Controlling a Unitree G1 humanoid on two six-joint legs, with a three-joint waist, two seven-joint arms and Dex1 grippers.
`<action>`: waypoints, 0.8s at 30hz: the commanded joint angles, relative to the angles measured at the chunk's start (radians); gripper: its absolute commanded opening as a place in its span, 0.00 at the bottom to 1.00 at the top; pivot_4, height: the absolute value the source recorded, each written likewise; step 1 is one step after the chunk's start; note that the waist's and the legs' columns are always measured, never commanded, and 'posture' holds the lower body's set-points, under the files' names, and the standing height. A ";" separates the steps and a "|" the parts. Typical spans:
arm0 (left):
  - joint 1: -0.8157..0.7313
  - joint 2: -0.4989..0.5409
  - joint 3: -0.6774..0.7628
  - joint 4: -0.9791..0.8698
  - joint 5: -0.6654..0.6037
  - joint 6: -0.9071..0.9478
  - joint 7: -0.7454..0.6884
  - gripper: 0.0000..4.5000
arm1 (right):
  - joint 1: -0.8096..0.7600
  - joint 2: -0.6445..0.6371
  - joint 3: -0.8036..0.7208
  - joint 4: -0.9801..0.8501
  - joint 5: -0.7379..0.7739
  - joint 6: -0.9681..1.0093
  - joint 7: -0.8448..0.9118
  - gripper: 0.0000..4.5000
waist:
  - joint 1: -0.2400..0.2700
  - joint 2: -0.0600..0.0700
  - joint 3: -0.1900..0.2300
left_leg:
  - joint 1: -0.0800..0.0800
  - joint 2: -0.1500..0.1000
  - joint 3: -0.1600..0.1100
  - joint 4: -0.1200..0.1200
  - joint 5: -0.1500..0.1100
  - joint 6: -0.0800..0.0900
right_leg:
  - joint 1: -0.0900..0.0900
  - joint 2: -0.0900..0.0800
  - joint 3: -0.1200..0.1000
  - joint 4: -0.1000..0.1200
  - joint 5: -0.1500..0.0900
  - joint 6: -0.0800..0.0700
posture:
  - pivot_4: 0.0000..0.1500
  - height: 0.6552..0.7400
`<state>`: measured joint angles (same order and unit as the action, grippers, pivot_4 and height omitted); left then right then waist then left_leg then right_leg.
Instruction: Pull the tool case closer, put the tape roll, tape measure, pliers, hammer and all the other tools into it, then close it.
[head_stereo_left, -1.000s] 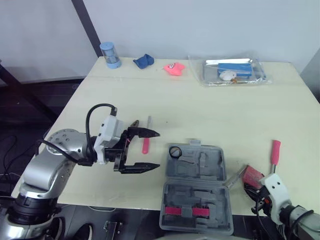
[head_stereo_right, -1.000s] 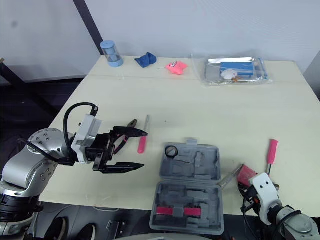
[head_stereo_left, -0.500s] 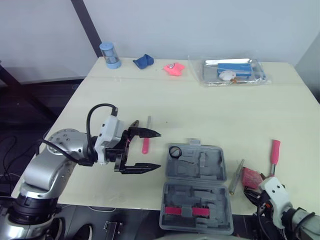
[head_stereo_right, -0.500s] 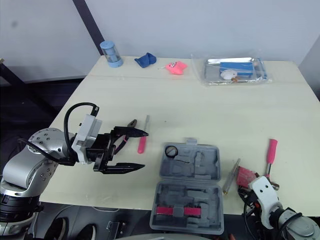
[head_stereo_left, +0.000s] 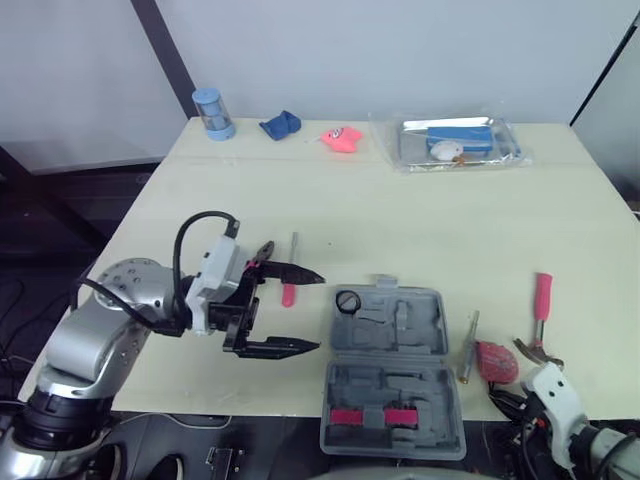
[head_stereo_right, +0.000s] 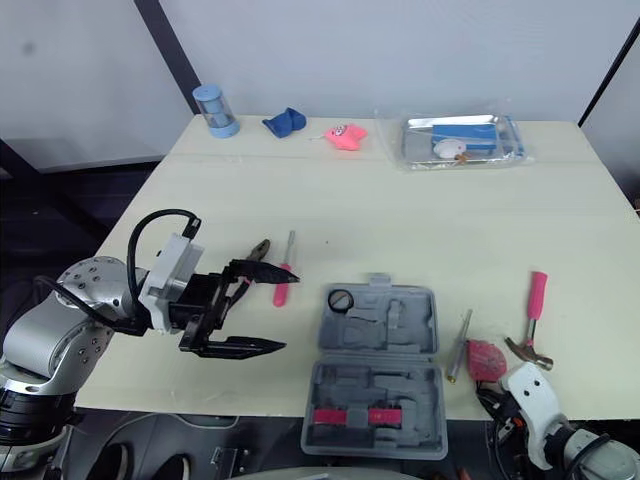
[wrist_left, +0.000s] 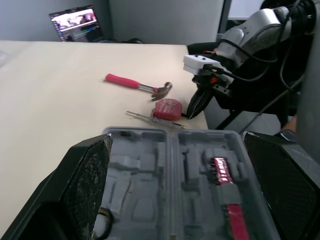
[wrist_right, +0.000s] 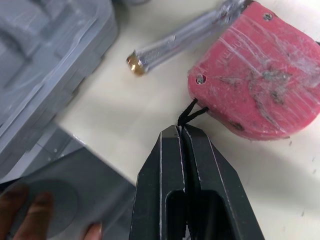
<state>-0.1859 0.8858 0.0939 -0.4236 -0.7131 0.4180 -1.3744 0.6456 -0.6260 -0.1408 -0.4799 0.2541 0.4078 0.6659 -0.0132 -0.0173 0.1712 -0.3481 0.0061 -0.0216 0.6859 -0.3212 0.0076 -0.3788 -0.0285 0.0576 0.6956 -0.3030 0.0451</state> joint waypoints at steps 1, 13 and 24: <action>0.010 0.039 0.022 -0.021 -0.034 -0.003 -0.064 1.00 | 0.030 -0.018 -0.023 0.030 -0.008 -0.002 0.016 0.02 | 0.000 -0.005 0.003 | 0.001 0.001 0.004 0.000 0.000 0.001 | 0.000 0.000 0.003 0.000 0.001 0.000 | 1.00 1.00; -0.065 0.056 -0.016 0.048 0.010 -0.110 -0.184 1.00 | -0.005 -0.028 -0.045 0.046 -0.004 -0.019 0.027 0.02 | 0.002 -0.012 0.001 | -0.018 0.002 0.035 0.002 0.006 0.011 | -0.032 0.005 0.028 -0.001 0.020 0.012 | 1.00 1.00; -0.102 0.039 -0.061 0.076 0.020 -0.117 -0.180 1.00 | 0.019 -0.038 -0.131 -0.004 0.080 -0.062 0.109 0.39 | -0.002 -0.012 0.001 | -0.017 0.005 0.046 0.002 0.004 0.015 | -0.035 0.009 0.040 -0.001 0.022 0.015 | 1.00 1.00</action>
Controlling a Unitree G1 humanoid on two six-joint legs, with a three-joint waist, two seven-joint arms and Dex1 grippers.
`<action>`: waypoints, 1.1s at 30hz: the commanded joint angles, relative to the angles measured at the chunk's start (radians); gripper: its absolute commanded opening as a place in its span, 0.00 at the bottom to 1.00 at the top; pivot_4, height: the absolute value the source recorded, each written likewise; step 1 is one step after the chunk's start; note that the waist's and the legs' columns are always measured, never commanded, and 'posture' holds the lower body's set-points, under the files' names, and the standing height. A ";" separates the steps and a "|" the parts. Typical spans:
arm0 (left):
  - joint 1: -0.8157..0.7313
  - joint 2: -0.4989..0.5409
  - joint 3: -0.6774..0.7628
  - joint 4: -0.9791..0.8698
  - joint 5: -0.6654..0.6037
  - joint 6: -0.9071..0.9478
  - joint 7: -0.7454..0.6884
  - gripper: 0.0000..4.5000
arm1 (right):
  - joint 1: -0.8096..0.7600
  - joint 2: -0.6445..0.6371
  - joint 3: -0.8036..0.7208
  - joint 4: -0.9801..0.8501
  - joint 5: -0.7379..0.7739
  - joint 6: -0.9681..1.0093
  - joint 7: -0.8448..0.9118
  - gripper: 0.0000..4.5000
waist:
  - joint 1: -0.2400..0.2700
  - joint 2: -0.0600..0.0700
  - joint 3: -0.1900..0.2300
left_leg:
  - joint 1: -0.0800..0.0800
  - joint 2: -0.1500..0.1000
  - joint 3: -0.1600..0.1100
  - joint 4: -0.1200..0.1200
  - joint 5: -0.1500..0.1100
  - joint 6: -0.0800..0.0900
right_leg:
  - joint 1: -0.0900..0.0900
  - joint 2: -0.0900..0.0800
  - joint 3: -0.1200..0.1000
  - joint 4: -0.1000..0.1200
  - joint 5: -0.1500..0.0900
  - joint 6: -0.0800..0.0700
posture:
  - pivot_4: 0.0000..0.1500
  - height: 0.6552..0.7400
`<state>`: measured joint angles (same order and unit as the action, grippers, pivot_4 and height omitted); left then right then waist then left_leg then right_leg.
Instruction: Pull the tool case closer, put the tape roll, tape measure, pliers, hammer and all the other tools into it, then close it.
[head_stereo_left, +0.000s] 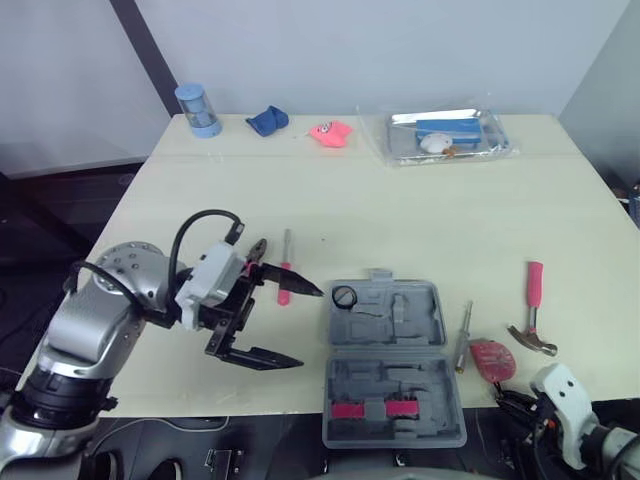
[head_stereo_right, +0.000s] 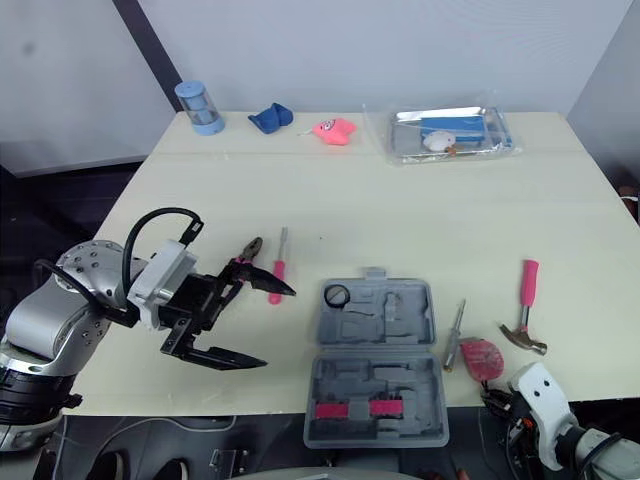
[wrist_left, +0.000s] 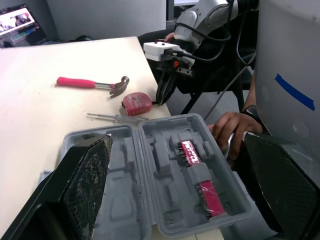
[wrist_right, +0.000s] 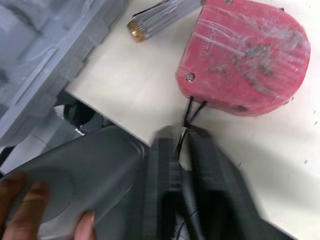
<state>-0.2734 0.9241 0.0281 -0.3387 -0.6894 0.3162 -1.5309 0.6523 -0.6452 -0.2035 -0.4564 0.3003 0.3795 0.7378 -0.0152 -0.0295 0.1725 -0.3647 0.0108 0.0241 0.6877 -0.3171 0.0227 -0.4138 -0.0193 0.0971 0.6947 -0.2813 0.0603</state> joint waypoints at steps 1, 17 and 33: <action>-0.013 0.000 0.005 -0.008 -0.002 -0.017 -0.025 1.00 | 0.016 -0.026 -0.086 -0.026 0.042 -0.040 0.052 0.50 | 0.000 0.000 0.000 | 0.000 0.000 0.000 0.000 0.000 0.000 | 0.000 0.000 0.000 0.000 0.000 0.000 | 1.00 1.00; 0.016 0.008 0.017 -0.018 -0.009 -0.047 -0.048 1.00 | -0.217 -0.272 -0.154 0.379 0.019 -0.599 0.556 0.99 | -0.005 -0.002 0.002 | 0.004 0.001 0.009 0.000 -0.001 0.002 | 0.000 0.002 0.008 0.000 0.003 0.002 | 1.00 1.00; 0.157 0.022 0.090 -0.104 -0.009 -0.079 0.024 1.00 | -0.755 -0.327 0.202 0.765 -0.093 -0.762 0.811 0.99 | -0.005 -0.003 0.003 | 0.002 0.011 0.030 0.008 -0.003 0.006 | -0.009 0.006 0.022 0.000 0.014 0.003 | 1.00 1.00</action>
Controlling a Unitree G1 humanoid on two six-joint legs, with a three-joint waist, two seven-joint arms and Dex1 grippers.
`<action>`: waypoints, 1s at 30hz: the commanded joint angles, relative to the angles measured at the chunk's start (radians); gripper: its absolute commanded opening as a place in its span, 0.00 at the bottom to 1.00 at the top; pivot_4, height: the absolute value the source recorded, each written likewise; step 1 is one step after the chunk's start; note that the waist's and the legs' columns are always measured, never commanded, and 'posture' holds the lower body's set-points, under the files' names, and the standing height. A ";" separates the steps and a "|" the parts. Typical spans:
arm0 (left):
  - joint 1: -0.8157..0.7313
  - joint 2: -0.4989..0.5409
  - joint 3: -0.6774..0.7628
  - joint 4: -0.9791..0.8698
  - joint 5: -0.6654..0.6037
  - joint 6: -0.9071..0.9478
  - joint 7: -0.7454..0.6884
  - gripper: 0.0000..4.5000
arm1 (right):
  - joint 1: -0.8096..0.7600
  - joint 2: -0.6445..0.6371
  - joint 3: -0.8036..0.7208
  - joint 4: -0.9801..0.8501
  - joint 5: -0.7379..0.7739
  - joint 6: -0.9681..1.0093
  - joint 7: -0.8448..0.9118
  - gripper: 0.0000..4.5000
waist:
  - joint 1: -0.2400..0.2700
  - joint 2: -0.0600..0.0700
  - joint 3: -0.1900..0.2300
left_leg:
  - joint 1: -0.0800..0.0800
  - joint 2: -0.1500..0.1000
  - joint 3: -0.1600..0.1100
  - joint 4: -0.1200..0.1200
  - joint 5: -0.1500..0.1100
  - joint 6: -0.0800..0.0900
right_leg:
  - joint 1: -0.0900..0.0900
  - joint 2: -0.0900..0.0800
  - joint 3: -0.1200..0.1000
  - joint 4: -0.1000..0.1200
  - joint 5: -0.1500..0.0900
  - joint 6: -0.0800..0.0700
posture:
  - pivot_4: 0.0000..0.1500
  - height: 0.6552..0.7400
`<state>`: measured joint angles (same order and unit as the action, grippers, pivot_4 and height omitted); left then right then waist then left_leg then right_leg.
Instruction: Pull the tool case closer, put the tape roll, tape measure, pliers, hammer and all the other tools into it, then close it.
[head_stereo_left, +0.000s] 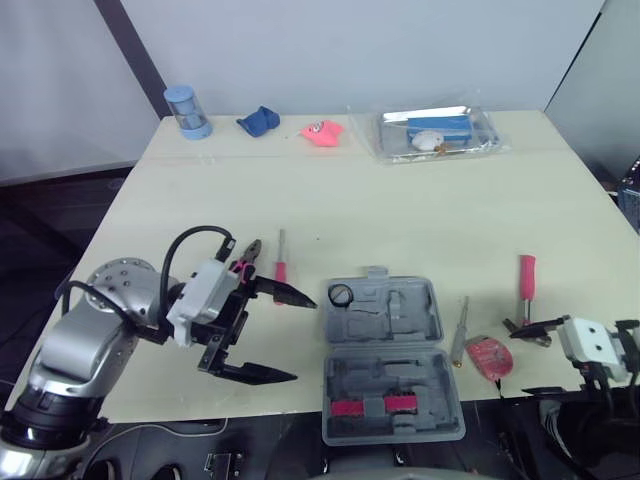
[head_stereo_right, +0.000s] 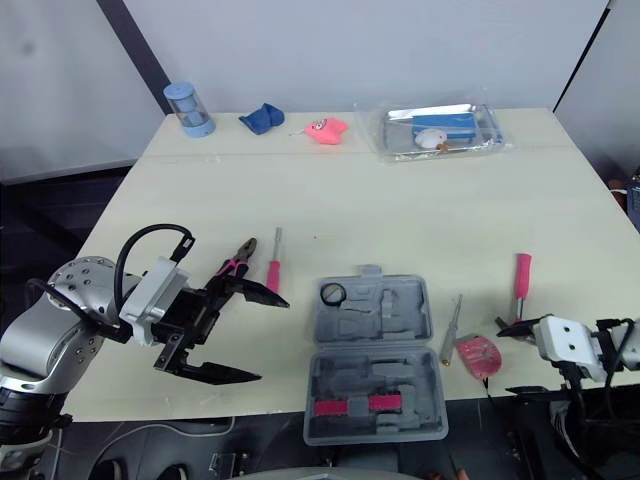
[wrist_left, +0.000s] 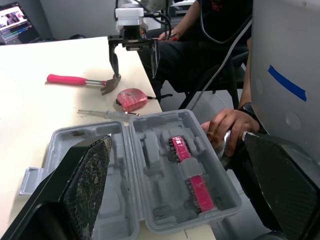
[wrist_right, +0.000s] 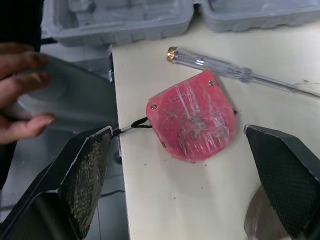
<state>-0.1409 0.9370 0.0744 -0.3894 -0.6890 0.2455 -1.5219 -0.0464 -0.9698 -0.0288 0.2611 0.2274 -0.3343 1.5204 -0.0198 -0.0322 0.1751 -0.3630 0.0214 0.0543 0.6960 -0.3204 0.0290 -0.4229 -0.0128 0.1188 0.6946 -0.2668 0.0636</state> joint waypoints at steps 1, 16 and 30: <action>0.039 0.009 0.049 -0.063 -0.009 -0.008 0.021 1.00 | -0.081 0.000 0.041 0.071 -0.029 -0.061 0.035 0.99 | 0.001 0.000 0.000 | 0.000 0.000 0.000 0.000 0.000 0.000 | 0.000 0.000 0.000 0.000 0.000 0.000 | 1.00 1.00; 0.175 0.008 0.116 -0.104 -0.001 -0.035 0.057 1.00 | -0.252 0.039 0.183 0.239 -0.123 -0.172 0.059 0.99 | 0.002 0.000 0.000 | -0.001 0.006 0.018 0.005 -0.002 0.003 | -0.008 -0.003 0.001 0.000 0.007 0.000 | 1.00 1.00; 0.175 0.008 0.105 -0.105 0.002 -0.038 0.069 1.00 | -0.320 0.082 0.248 0.304 -0.178 -0.246 0.039 0.99 | 0.000 0.001 0.000 | -0.001 0.007 0.019 0.005 -0.002 0.004 | -0.009 -0.003 0.001 0.000 0.007 0.000 | 1.00 1.00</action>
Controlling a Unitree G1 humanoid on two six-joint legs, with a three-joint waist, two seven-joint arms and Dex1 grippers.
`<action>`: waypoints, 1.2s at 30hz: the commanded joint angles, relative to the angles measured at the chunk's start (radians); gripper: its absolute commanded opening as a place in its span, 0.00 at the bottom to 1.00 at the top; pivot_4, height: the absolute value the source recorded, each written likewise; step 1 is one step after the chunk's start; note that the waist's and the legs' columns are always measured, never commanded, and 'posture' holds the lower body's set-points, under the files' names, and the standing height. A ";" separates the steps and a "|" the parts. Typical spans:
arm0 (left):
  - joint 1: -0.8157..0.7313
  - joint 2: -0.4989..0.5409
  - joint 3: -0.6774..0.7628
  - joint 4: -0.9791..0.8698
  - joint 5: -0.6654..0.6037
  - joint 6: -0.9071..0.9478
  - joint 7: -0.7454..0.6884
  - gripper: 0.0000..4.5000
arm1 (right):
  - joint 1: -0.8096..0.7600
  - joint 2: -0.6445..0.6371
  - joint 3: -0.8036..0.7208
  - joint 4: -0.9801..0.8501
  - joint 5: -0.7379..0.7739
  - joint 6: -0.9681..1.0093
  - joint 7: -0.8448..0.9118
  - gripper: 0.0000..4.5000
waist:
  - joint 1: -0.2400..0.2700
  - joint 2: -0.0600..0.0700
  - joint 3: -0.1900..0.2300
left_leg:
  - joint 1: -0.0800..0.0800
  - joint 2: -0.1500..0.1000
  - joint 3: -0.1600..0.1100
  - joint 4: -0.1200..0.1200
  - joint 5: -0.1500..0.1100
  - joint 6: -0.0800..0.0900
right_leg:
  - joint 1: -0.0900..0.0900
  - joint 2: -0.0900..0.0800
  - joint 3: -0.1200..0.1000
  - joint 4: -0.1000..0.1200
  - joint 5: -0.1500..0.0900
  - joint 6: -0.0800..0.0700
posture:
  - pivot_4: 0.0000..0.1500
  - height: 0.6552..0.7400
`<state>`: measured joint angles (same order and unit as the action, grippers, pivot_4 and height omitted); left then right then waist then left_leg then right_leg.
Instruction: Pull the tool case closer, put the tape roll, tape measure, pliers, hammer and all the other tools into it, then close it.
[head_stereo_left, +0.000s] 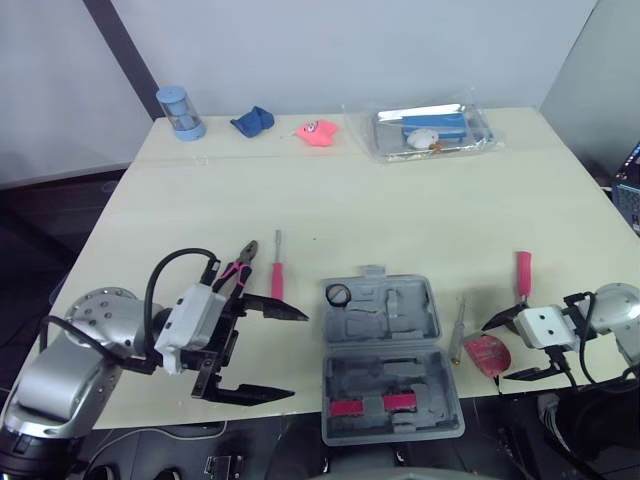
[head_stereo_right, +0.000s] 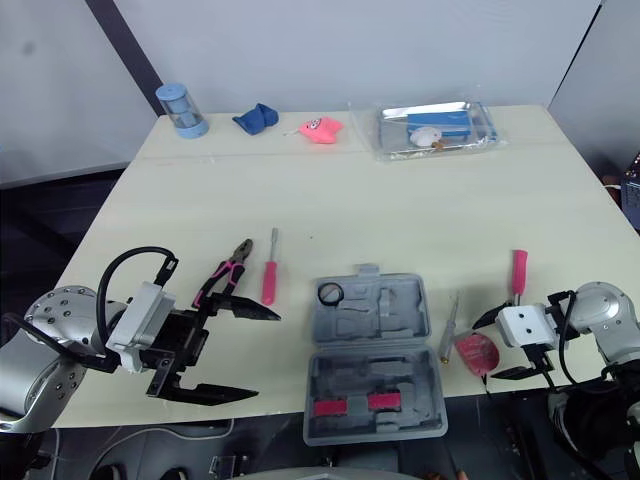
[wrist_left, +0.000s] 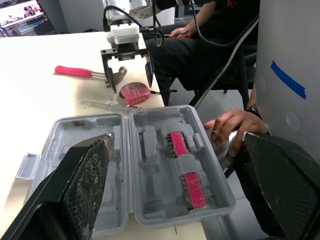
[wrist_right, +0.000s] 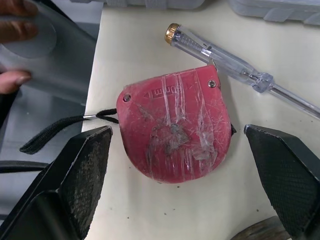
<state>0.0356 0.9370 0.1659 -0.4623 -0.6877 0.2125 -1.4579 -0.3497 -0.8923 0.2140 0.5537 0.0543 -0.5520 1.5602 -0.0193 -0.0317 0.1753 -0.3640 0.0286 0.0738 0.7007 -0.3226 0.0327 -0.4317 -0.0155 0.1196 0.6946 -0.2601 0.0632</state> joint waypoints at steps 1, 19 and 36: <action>-0.004 0.008 0.012 -0.032 0.001 -0.005 0.008 1.00 | -0.020 0.008 0.009 0.017 -0.005 -0.030 0.000 0.99 | -0.001 0.000 0.000 | 0.000 0.000 0.000 0.000 0.000 0.000 | 0.000 0.000 0.000 0.000 0.000 0.000 | 1.00 1.00; -0.034 0.009 -0.006 -0.035 -0.002 0.012 0.022 1.00 | -0.023 0.021 0.014 0.065 -0.011 -0.043 -0.010 0.65 | -0.002 0.000 0.000 | 0.000 0.001 -0.001 0.000 0.000 0.000 | 0.000 0.000 -0.001 0.000 0.000 0.000 | 1.00 1.00; -0.047 -0.007 -0.015 -0.031 -0.011 0.025 0.040 1.00 | 0.241 -0.119 -0.192 -0.310 0.128 0.358 -0.164 0.65 | -0.003 0.001 -0.001 | -0.002 -0.006 -0.003 0.002 -0.004 0.006 | 0.003 -0.008 -0.004 -0.001 -0.001 0.003 | 1.00 1.00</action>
<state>-0.0057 0.9349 0.1451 -0.4646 -0.6893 0.2387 -1.4253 -0.1217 -0.9863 0.0659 0.3100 0.1555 -0.2390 1.4193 -0.0224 -0.0304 0.1747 -0.3657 0.0224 0.0707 0.7023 -0.3265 0.0392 -0.4284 -0.0239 0.1150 0.6935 -0.2616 0.0664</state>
